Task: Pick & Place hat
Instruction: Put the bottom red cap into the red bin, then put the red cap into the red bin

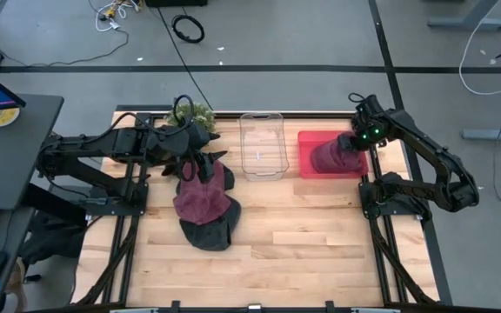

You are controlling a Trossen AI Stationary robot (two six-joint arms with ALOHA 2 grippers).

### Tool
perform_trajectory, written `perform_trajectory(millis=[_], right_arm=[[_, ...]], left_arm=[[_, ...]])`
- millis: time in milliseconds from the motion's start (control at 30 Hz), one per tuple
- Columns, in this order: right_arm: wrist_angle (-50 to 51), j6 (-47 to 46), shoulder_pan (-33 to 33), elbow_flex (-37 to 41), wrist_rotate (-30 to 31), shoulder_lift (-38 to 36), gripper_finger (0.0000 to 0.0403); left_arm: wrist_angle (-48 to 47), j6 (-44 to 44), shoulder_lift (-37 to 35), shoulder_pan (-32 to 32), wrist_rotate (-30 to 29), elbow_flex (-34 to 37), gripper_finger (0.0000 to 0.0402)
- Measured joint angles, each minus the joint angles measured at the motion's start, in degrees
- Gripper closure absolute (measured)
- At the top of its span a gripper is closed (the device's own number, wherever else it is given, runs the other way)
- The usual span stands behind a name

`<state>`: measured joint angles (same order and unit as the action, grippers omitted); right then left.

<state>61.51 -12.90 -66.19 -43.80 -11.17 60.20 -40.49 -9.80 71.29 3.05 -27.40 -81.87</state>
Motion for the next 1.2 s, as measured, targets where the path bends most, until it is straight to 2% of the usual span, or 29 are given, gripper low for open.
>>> perform_trajectory(millis=[167, 333, 500, 600, 667, 800, 967, 1200], right_arm=[[2.7, 1.2, 0.0, -2.6, 0.3, 0.0, 0.0245], [6.3, 3.1, 0.0, -9.1, 0.2, 0.0, 0.0162], [13.3, 6.2, 0.0, -18.6, 1.7, 0.0, 0.0115], [17.1, 7.6, 0.0, -24.6, 1.0, 0.0, 0.0109], [18.4, 8.0, 0.1, -28.1, -1.4, -0.3, 0.011], [15.5, 6.7, 0.6, -31.3, -12.4, -2.8, 0.012], [7.3, 0.2, 4.3, -28.9, -19.2, -7.7, 0.0127], [-6.9, -11.0, 12.8, -19.2, -20.9, -14.5, 0.0126]], left_arm=[[0.0, 0.0, 0.0, 0.0, 0.0, 0.0, 0.0163], [0.0, 0.0, 0.0, 0.0, 0.3, 0.0, 0.0163], [-0.7, 0.0, 0.0, 0.1, 0.9, 0.0, 0.0163], [-2.2, -0.7, 0.0, 0.1, 3.1, 0.0, 0.0163], [-3.4, -1.8, 0.1, 0.1, 5.3, 0.0, 0.0163], [-7.1, -5.5, 0.1, 0.1, 11.2, 0.0, 0.0163], [-12.2, -9.0, 0.1, 0.1, 14.2, 0.0, 0.0163], [-19.6, -18.6, 0.1, 0.1, 22.6, 0.0, 0.0163]])
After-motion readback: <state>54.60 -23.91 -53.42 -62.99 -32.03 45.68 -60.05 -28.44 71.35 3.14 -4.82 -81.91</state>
